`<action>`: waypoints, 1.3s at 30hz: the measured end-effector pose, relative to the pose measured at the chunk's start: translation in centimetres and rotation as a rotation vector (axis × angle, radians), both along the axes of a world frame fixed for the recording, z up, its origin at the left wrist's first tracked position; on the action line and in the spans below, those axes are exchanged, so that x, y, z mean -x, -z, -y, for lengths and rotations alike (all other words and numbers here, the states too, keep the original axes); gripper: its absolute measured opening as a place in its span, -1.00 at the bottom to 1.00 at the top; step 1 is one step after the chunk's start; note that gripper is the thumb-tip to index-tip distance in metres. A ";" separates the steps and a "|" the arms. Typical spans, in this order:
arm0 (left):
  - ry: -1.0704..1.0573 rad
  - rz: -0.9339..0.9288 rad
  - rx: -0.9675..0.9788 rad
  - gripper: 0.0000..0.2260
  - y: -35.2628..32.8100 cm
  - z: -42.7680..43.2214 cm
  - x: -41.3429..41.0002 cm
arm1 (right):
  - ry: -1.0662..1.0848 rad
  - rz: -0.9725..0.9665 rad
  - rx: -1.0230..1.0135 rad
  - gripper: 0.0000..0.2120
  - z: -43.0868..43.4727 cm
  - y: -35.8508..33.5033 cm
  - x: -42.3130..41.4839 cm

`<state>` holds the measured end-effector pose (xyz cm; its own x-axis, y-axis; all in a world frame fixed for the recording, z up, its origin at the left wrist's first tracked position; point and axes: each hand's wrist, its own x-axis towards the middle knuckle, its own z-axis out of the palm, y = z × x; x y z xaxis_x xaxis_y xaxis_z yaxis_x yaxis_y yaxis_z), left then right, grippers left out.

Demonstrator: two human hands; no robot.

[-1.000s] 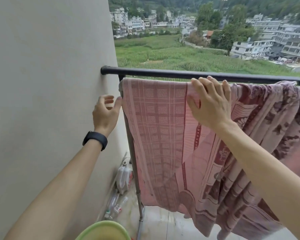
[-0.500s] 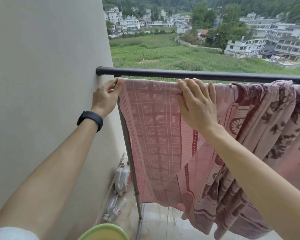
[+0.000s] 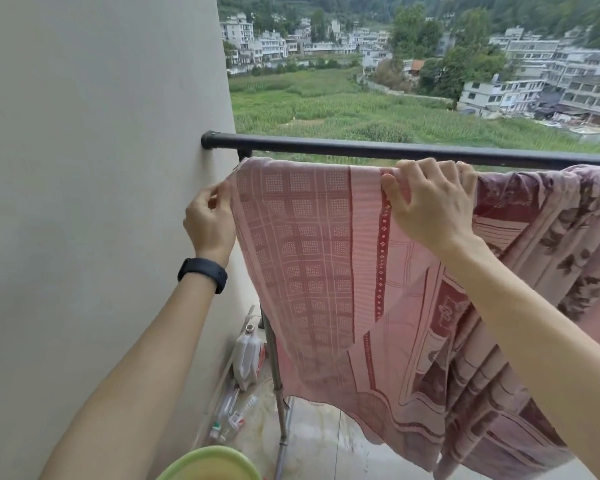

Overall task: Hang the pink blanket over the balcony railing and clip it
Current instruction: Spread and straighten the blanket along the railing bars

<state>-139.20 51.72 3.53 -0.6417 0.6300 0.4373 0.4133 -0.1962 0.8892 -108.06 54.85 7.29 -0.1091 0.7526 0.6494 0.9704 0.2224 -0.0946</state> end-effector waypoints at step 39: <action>0.032 0.083 0.510 -0.82 10.2 4.3 6.9 | -0.313 0.246 0.079 -0.49 -2.4 -3.8 18.8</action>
